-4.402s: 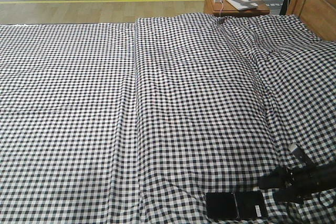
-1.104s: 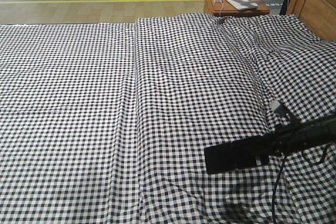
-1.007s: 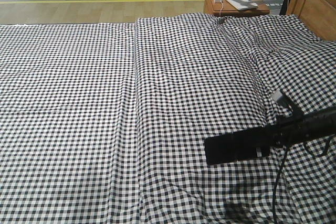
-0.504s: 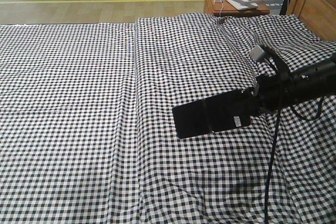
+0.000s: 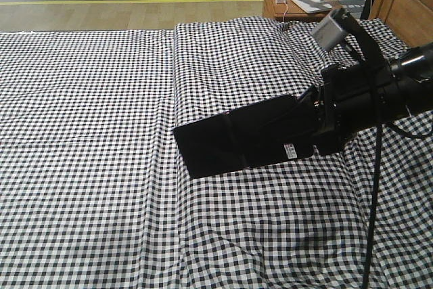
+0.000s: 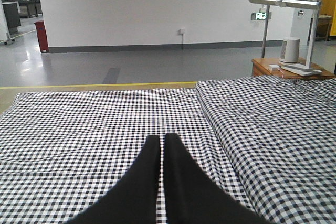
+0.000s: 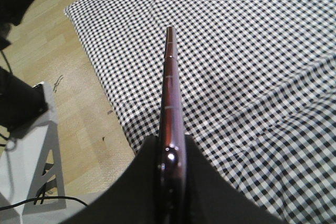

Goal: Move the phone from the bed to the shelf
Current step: 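Lift the phone off the bed with the right gripper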

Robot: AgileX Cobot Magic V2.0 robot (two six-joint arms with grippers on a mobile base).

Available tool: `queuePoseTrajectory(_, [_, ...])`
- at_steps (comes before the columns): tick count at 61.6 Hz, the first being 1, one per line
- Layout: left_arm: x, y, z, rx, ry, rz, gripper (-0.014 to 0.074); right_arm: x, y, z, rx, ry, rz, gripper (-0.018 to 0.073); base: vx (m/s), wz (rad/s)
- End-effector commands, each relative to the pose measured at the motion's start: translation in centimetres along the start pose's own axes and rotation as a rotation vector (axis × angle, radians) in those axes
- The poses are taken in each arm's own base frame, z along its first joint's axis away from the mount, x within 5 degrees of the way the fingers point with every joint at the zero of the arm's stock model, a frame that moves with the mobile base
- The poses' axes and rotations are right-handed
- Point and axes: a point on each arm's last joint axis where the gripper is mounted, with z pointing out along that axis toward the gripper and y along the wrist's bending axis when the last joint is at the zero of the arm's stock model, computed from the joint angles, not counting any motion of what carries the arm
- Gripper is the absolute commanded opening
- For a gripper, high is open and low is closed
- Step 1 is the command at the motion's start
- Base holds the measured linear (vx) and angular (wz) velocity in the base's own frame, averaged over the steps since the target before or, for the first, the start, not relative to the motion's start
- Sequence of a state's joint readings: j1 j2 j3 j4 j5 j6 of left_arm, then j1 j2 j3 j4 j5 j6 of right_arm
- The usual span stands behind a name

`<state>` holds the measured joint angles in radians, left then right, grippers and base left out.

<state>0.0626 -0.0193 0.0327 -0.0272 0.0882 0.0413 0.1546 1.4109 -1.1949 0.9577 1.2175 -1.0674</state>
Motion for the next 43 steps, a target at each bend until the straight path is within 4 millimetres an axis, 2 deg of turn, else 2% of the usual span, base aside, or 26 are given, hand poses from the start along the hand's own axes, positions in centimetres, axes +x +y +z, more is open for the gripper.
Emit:
queuePoseTrajectory(1, [-1.5, 0.0, -0.2, 0.004, -0.105, -0.019, 0.0001, -1.3, 3.6, -1.3, -0.088, -0.056, -0.062, -0.0003, 0.00, 0.00])
queuePoseTrajectory(15, [-1.5, 0.0, -0.2, 0.004, -0.105, -0.019, 0.0001, -1.8, 6.5, -0.8, -0.146, -0.050, -0.114, -0.0003, 0.00, 0.00])
queuePoseTrajectory(29, [-1.5, 0.0, -0.2, 0.004, -0.105, -0.019, 0.0001, -1.9, 7.4, -0.2, -0.181, -0.035, -0.133, -0.0003, 0.00, 0.00])
queuePoseTrajectory(43, [-1.5, 0.0, -0.2, 0.004, -0.105, -0.019, 0.0001, -1.9, 7.4, -0.2, -0.182, -0.035, -0.134, -0.0003, 0.00, 0.00])
